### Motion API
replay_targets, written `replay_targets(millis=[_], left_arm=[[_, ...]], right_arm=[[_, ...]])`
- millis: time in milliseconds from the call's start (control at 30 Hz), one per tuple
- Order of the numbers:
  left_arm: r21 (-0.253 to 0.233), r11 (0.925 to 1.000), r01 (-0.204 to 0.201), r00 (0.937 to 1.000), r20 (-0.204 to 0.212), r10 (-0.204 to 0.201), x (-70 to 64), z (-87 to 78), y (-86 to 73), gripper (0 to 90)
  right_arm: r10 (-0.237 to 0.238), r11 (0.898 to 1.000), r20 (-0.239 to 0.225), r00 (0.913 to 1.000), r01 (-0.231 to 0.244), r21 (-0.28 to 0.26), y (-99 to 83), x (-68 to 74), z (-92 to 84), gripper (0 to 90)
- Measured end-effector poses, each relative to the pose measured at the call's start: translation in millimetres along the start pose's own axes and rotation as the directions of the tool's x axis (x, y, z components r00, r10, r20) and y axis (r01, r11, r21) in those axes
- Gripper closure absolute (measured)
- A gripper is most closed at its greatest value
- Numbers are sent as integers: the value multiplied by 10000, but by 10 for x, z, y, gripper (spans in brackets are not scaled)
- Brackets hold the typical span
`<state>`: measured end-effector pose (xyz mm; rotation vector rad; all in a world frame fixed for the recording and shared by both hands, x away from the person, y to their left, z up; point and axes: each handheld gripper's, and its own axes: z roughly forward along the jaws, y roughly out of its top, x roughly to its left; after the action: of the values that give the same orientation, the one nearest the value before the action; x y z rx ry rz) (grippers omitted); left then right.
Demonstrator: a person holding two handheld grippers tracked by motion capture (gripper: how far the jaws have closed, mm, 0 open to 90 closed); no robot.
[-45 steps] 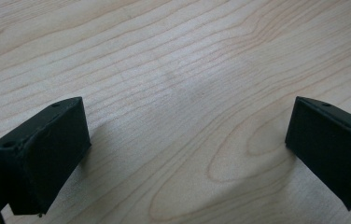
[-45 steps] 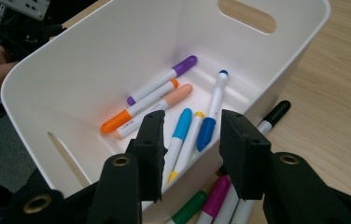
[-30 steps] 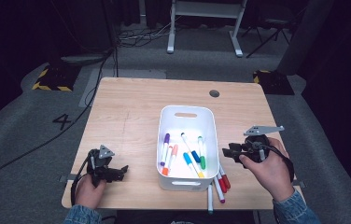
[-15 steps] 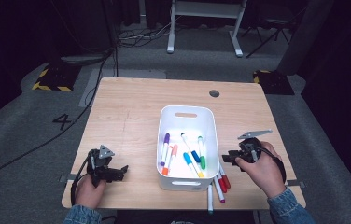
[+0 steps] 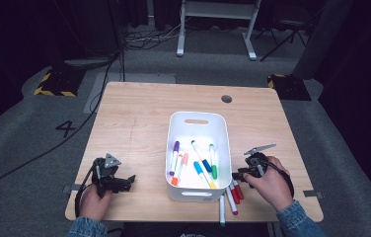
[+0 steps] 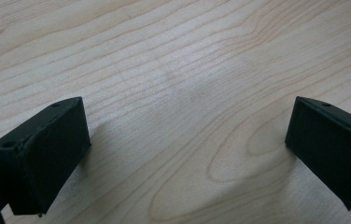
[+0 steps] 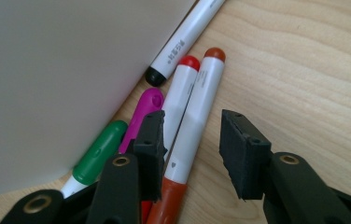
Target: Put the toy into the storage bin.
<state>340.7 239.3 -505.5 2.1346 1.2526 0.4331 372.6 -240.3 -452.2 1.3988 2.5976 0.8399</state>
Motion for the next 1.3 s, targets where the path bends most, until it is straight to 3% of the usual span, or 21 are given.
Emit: replay_targets(millis=[433,700,900,1300], left_arm=[[-2,10000,1,10000,-3,-1,0,0,0,0],[4,10000,7,10000,13,-7,-1,0,0,0],[3,10000,7,10000,11,-7,-1,0,0,0],[-9,10000,-9,10000,-19,9,1,0,0,0]], right_arm=[[21,9989,152,9999,-28,464,-50,-78,131,660],[246,9969,525,9983,-284,729,-58,-128,140,767],[615,9952,525,9967,-652,726,-57,-134,133,770],[721,9965,416,9965,-738,402,-43,-134,44,770]])
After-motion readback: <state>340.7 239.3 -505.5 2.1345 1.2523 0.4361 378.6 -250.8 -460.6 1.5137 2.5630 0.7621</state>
